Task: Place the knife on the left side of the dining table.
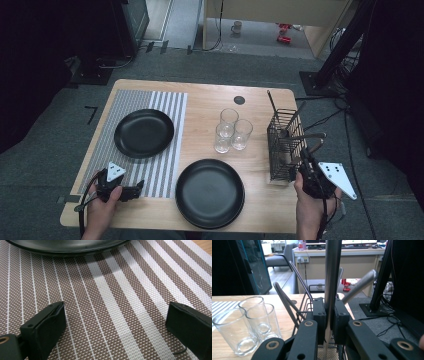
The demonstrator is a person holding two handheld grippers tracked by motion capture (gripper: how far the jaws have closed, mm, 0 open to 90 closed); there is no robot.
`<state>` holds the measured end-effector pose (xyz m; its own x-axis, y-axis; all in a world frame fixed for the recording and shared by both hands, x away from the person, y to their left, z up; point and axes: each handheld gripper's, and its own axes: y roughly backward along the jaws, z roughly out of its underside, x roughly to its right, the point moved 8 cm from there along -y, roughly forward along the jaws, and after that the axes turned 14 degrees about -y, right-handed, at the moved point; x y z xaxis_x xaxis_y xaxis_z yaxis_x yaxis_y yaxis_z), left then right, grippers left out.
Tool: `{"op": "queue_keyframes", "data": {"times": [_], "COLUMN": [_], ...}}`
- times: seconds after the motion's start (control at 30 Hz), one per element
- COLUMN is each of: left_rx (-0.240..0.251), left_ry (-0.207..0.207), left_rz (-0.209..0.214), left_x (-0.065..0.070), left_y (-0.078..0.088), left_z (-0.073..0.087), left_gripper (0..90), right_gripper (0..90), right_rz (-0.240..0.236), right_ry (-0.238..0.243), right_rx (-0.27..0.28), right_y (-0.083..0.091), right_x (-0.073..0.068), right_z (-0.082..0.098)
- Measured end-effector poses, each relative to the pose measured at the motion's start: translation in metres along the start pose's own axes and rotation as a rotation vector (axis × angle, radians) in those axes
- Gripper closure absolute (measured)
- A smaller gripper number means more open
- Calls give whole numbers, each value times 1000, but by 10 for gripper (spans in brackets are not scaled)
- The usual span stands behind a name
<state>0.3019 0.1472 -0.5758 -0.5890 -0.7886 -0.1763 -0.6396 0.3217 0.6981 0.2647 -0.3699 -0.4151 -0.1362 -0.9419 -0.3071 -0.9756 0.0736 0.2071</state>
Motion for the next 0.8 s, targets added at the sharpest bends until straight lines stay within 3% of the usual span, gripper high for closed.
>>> {"op": "queue_keyframes", "data": {"times": [0.8], "left_rx": [1], "left_ry": [1], "left_rz": [0], "left_x": [0], "left_y": [0], "left_z": [0], "left_gripper": [33], "right_gripper": [838], "right_rz": [-70], "right_ry": [-5], "right_rx": [22], "right_y": [17], "right_x": [-29], "right_z": [-30]}}
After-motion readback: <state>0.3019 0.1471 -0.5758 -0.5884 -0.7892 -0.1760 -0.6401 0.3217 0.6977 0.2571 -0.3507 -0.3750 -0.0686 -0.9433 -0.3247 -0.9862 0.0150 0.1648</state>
